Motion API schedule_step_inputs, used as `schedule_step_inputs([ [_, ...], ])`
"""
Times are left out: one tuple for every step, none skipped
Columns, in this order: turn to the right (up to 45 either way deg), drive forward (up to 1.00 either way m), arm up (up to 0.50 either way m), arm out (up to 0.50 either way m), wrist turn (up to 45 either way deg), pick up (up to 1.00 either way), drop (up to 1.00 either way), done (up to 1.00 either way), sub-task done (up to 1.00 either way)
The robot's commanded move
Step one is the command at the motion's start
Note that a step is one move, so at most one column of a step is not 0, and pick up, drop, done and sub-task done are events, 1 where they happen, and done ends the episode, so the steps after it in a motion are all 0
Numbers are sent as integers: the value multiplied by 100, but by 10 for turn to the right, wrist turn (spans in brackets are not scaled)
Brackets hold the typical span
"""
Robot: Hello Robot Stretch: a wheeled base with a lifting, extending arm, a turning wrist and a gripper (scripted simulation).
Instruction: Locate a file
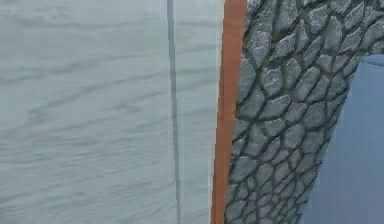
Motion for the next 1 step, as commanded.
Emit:
schedule_step_inputs([
  [450, 0, 0, 0, 0, 0, 0, 0, 0],
])
